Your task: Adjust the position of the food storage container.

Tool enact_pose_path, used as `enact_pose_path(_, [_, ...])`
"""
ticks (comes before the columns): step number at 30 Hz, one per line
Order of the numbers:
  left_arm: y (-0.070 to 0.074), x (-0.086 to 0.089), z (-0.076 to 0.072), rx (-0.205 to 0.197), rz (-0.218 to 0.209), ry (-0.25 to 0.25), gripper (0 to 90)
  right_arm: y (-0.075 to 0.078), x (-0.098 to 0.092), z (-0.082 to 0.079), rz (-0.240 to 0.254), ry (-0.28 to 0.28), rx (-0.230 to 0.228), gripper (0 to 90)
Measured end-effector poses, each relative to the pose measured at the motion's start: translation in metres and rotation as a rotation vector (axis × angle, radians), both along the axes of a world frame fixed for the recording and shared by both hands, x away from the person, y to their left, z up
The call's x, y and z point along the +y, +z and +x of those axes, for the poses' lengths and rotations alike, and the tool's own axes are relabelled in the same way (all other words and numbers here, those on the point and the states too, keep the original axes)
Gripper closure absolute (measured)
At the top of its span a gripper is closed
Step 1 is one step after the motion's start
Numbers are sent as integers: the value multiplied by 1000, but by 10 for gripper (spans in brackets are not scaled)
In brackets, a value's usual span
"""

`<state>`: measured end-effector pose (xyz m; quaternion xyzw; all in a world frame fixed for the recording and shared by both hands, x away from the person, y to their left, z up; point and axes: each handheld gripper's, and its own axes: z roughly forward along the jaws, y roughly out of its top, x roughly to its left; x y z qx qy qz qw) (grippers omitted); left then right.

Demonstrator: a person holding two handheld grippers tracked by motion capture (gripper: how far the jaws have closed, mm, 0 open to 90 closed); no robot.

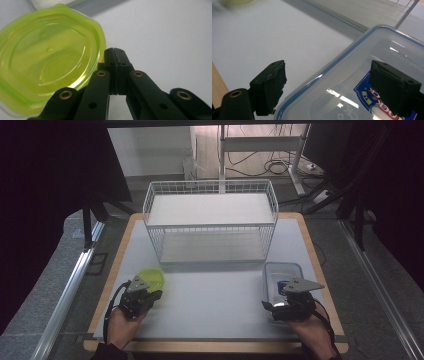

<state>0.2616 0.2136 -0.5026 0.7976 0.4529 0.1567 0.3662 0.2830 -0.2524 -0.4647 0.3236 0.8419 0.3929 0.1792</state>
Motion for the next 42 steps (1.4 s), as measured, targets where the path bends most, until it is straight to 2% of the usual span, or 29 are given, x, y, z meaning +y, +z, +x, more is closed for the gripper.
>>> enact_pose_path(4, [0, -6, -3, -21, -20, -17, 854, 0, -1, 0, 7, -5, 0, 155])
enact_pose_path(7, [1, -13, -7, -40, -10, -37, 809, 1, -2, 0, 9, -2, -2, 176])
enact_pose_path(9, [1, -23, -12, -67, -6, -63, 740, 2, -4, 0, 11, -3, -2, 206])
enact_pose_path(10, [1, -23, -12, -67, -6, -63, 695, 2, -4, 0, 9, -3, 1, 226])
enact_pose_path(11, [1, -29, -15, -95, 2, -83, 655, 2, -5, 0, 10, -1, 3, 247])
enact_pose_path(12, [1, -32, -16, -106, 3, -93, 611, 3, -6, 0, 7, -1, 4, 265])
enact_pose_path(15, [-2, -37, -20, -125, -4, -132, 428, 5, -11, 1, 12, -4, 18, 359])
enact_pose_path(17, [-3, -39, -22, -130, -9, -157, 363, 7, -15, 0, 14, -14, 19, 436])
enact_pose_path(20, [-4, -42, -24, -127, -21, -166, 298, 10, -21, 1, 13, -21, 11, 560])
enact_pose_path(24, [-5, -43, -24, -118, -37, -179, 240, 14, -33, 0, -1, -35, 6, 747])
enact_pose_path(26, [-7, -43, -24, -107, -56, -215, 223, 16, -40, 1, 0, -48, 3, 840])
enact_pose_path(28, [-8, -45, -25, -103, -32, -222, 219, 17, -48, 1, 3, -67, 3, 900])
enact_pose_path(31, [-10, -47, -25, -98, -9, -224, 216, 18, -62, 4, -1, -119, 6, 900])
enact_pose_path(37, [-9, -45, -25, -96, -10, -216, 213, 16, -90, 3, 5, -224, 8, 900])
enact_pose_path(42, [-10, -46, -25, -92, -6, -218, 215, 7, -105, -1, -2, -268, 35, 900])
